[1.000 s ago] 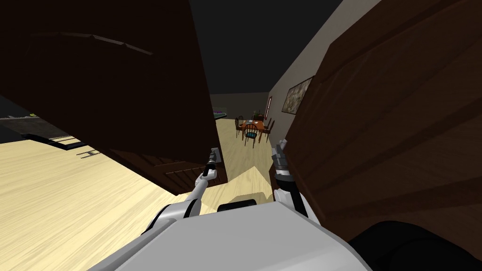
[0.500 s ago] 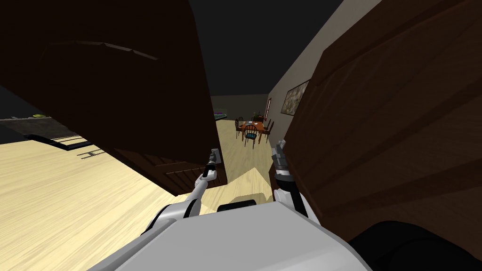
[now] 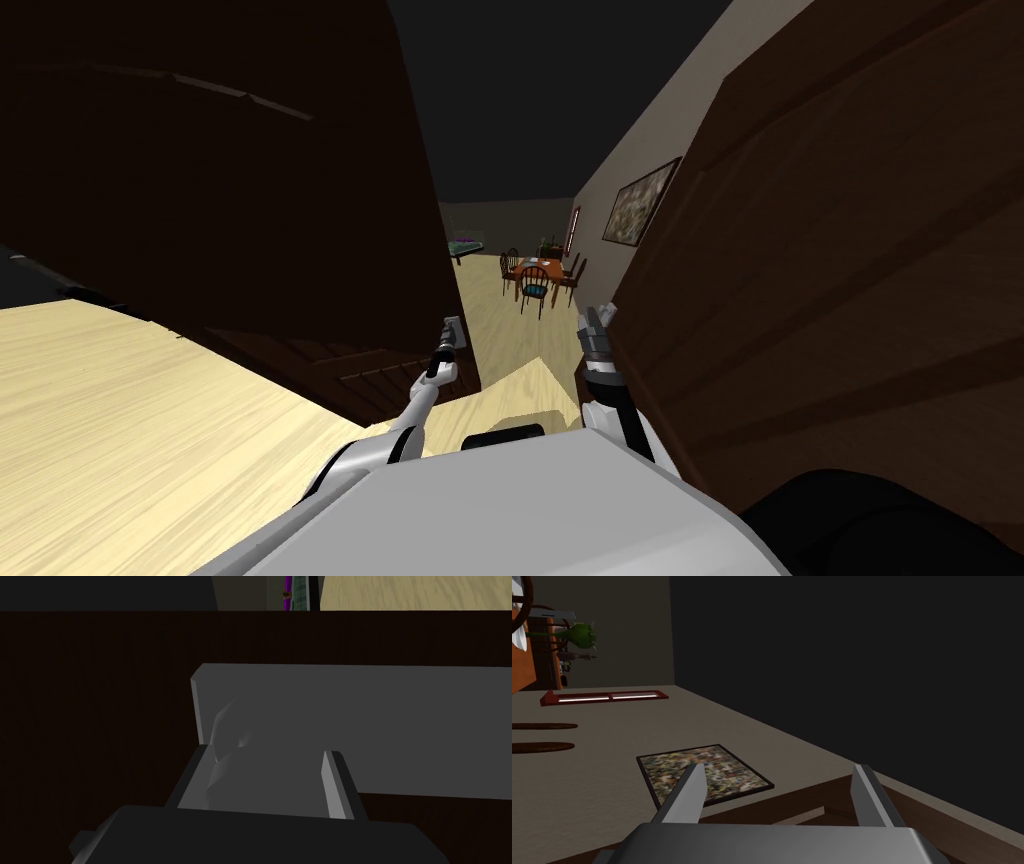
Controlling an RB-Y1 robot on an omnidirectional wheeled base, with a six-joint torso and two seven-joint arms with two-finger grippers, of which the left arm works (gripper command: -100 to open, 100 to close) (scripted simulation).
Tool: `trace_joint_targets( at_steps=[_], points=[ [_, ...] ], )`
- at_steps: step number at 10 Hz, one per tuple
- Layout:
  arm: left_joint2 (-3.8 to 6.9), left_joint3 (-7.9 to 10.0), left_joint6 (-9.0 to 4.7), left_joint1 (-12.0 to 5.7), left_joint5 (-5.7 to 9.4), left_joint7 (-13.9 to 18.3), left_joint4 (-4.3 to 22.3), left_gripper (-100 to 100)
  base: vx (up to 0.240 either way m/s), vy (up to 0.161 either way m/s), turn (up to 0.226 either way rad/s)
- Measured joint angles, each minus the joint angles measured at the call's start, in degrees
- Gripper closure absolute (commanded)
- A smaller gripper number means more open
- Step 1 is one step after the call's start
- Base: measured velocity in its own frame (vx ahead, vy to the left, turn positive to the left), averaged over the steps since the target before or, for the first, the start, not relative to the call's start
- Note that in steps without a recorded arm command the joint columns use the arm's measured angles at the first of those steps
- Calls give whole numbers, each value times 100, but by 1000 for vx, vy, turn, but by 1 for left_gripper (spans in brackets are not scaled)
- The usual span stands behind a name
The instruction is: Push the door open
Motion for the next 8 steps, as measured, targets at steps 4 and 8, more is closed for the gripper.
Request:
trace_joint_targets(
  at_steps=[4,8],
  points=[
    [120,192,-55,-99,77,-59,134,100,173,-48,36],
    [173,419,38,-77,163,-164,119,100,202,-74,73]
  ],
)
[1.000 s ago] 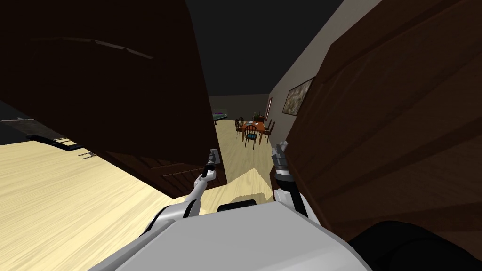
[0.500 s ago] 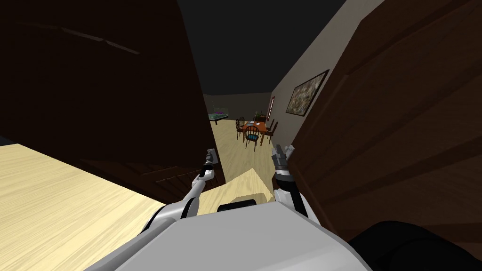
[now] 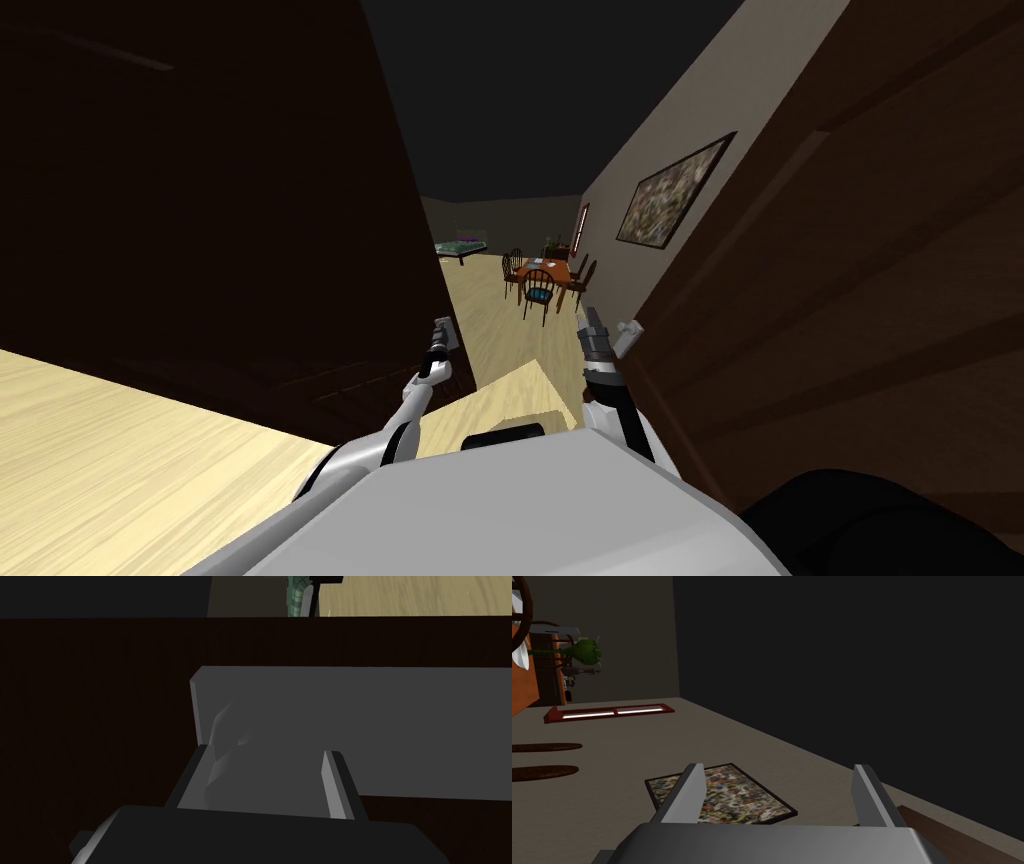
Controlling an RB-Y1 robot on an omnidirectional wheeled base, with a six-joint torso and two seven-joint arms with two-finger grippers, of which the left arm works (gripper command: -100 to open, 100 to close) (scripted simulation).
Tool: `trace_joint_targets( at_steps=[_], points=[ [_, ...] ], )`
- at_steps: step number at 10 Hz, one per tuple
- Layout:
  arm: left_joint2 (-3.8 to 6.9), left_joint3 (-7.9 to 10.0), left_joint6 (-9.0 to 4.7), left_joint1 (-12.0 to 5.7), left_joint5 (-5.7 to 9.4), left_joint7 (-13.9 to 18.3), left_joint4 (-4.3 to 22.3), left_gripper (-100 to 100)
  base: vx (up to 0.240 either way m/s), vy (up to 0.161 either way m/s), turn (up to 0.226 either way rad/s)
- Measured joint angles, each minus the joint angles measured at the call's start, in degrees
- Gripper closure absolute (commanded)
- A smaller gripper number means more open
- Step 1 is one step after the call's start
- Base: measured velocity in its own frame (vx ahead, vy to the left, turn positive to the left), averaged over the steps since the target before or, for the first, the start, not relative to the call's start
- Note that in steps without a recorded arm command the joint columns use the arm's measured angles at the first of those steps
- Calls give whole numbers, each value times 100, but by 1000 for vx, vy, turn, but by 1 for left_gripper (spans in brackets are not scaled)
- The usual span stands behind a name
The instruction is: Push the door open
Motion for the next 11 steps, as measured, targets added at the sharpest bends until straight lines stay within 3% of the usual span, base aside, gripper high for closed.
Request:
trace_joint_targets(
  at_steps=[1,2,3,5,7,8,9,10,11],
  points=[
    [27,83,-71,-64,28,-39,100,100,184,-90,39],
    [3,125,83,150,41,-68,-285,100,131,-59,50],
    [48,144,96,134,53,-55,-258,100,44,-12,8],
    [103,153,-35,45,59,-26,-71,100,54,-13,24],
    [149,244,-84,26,101,-33,115,100,163,-90,84],
    [128,327,-22,78,126,-89,5,100,196,-92,68],
    [186,385,-26,34,152,-104,91,100,223,-85,63],
    [284,435,-191,-102,178,-76,408,100,139,-42,24],
    [268,480,-134,-1,189,-100,186,100,168,-54,56]
  ],
)
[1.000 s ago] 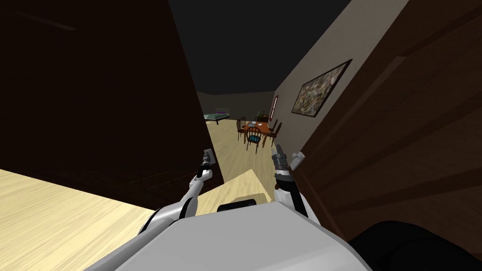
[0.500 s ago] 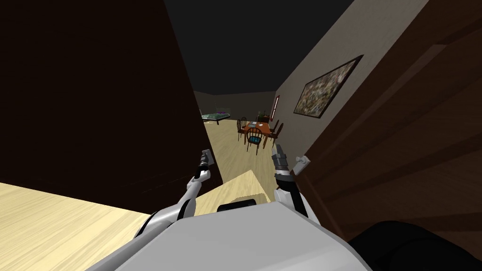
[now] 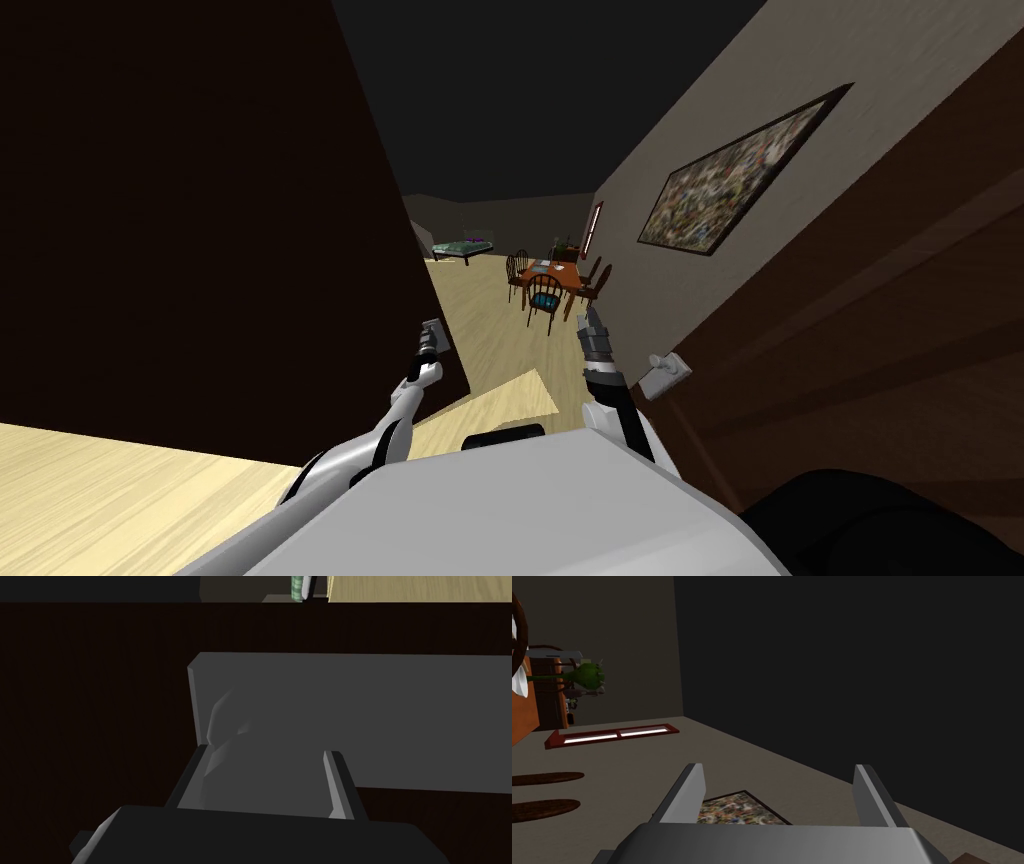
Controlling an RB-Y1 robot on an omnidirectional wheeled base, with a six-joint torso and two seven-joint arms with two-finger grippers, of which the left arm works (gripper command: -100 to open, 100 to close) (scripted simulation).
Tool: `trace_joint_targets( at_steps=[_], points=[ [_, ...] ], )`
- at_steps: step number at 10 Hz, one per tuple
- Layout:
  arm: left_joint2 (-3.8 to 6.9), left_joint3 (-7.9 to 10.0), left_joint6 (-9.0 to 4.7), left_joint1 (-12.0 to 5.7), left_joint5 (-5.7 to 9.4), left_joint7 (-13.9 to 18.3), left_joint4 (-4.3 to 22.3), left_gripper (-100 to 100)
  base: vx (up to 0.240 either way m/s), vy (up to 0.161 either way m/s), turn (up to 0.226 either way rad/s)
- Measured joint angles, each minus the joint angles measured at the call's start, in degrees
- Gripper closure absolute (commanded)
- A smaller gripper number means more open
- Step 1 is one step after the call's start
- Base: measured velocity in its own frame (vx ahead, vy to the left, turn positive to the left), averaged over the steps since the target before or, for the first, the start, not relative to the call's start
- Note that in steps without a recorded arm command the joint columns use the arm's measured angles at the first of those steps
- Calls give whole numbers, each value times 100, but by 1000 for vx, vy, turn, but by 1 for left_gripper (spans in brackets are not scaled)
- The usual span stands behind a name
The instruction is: Push the door open
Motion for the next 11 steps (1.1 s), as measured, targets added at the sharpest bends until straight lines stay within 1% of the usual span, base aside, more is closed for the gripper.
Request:
trace_joint_targets(
  at_steps=[1,2,3,4,6,7,8,9,10,11],
  points=[
    [36,53,29,-27,20,-21,17,100,149,-67,47],
    [50,89,25,0,32,-33,-26,100,184,-89,56],
    [50,149,56,37,52,-65,-82,100,185,-77,72],
    [43,209,118,94,73,-103,-184,100,194,-75,79],
    [103,317,58,54,113,-139,-57,100,172,-72,58],
    [117,382,84,59,134,-173,-93,100,78,-25,39],
    [135,400,88,54,142,-179,-109,100,175,-35,47],
    [132,455,111,93,162,-207,-137,100,214,-49,67],
    [168,507,78,82,184,-226,-45,100,202,-34,46],
    [256,550,-41,-10,208,-209,201,100,142,-3,19]
  ],
)
